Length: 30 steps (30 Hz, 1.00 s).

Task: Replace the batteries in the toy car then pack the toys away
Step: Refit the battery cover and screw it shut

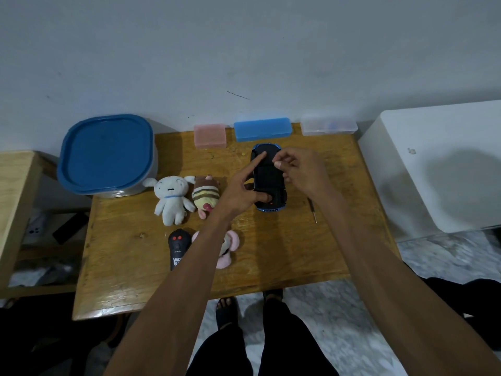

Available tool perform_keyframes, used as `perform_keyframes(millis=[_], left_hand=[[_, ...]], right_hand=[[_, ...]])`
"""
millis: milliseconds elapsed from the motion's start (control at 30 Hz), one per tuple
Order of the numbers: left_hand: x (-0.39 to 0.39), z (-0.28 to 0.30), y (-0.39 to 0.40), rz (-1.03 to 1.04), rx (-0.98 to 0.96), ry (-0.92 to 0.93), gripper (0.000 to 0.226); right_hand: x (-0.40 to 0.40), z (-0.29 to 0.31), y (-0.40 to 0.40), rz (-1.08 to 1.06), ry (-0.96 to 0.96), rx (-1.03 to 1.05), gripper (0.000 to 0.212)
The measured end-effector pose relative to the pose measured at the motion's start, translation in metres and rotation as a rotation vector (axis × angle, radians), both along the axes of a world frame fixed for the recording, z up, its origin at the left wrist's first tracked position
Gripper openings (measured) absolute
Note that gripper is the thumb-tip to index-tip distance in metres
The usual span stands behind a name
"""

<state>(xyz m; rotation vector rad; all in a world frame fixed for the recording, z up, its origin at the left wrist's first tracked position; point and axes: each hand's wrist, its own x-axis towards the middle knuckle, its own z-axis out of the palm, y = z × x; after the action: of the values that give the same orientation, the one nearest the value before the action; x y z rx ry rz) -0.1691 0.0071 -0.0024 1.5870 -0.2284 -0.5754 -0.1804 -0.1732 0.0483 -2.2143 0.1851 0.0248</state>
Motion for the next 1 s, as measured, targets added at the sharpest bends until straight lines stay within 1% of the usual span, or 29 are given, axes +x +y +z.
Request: perform_keyframes(millis=[300,367,500,533,633,733,900,1000], left_hand=[[0.0,0.0,0.001,-0.002,-0.006,-0.01,0.102],[-0.001,0.0,0.0,0.007,-0.008,-0.011,0.102],[-0.006,0.002,-0.006,0.035,-0.028,-0.021,0.097],[-0.007,0.002,-0.008,0.034,-0.026,-0.03,0.095],[-0.007,0.0,-0.01,0.031,0.002,-0.064,0.088],[-0.008,0.001,-0.012,0.034,0.008,-0.085,0.087],[-0.013,0.005,-0.016,0.036,-0.026,-0.071,0.087],[-0.016,0.004,-0.021,0.032,-0.011,-0.062,0.087]], right_hand=[[0.001,-0.005,0.002,-0.028,-0.005,0.005,0.007],[0.002,-0.007,0.003,-0.047,-0.029,-0.03,0.006],[0.002,-0.01,0.006,-0.096,-0.13,-0.182,0.003],[0.002,-0.011,0.006,-0.111,-0.138,-0.193,0.003],[0.001,-0.012,0.005,-0.141,-0.114,-0.133,0.006],[0.002,-0.01,0.001,-0.195,-0.041,-0.044,0.01],[0.005,-0.008,-0.008,-0.388,0.093,0.13,0.029],[0.0,-0.012,-0.013,-0.367,0.101,0.137,0.029]])
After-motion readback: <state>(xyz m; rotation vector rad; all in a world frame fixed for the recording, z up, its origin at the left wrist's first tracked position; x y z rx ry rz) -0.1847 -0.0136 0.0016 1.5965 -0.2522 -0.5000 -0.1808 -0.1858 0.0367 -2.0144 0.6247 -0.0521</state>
